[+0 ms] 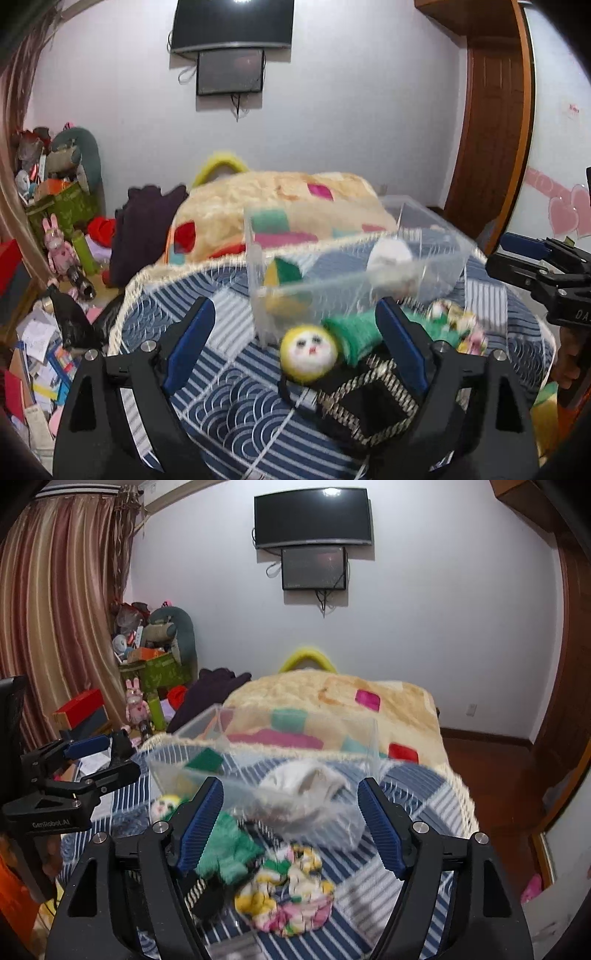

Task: Organize soft objects
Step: 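Grasp the floral scrunchie with the right gripper while the left gripper grasps the yellow fluffy ball, then lower the yellow ball into the box with the left gripper while the right drops the scrunchie in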

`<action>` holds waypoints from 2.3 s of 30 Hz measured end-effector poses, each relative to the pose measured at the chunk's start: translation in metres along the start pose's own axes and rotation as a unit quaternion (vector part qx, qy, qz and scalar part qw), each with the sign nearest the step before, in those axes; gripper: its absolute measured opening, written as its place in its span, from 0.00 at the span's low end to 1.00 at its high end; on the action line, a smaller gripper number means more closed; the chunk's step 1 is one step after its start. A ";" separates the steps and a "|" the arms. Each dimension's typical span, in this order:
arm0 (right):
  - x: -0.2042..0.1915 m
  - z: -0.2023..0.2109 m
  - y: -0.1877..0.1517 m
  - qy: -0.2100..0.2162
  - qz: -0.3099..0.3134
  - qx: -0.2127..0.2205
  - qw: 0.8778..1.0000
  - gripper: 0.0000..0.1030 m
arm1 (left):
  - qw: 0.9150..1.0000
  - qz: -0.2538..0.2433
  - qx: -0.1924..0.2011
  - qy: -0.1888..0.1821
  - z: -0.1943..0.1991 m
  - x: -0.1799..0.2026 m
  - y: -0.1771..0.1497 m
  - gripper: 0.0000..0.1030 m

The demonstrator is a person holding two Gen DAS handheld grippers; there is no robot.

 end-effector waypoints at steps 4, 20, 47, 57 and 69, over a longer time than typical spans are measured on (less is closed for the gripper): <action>0.007 -0.010 -0.024 -0.003 -0.008 -0.033 0.999 0.71 | 0.999 0.020 -0.035 -0.005 -0.016 -0.009 -0.023 0.87; 0.012 -0.033 -0.076 0.006 -0.026 -0.120 0.992 0.71 | 0.995 0.024 -0.094 -0.030 -0.057 -0.001 -0.048 0.81; 0.007 -0.017 -0.075 -0.007 0.004 -0.095 0.995 0.16 | 0.995 0.037 -0.072 -0.061 -0.037 0.004 -0.038 0.42; 0.007 0.010 -0.048 -0.006 0.002 -0.045 0.999 0.16 | 0.998 0.037 -0.020 -0.055 -0.003 -0.001 -0.006 0.42; -0.009 0.011 0.003 0.016 -0.003 0.012 1.000 0.16 | 0.999 0.023 0.028 -0.034 0.015 -0.004 0.030 0.43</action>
Point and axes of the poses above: each gripper's, at about its wrist camera, not at the fingertips, and z roughly against the way its jaws point, x to its right, y to its top, the point moved 7 cm from there along -z, roughly the way its jaws point, and after that the axes turned 8 degrees about -z, right-handed, at the moved point
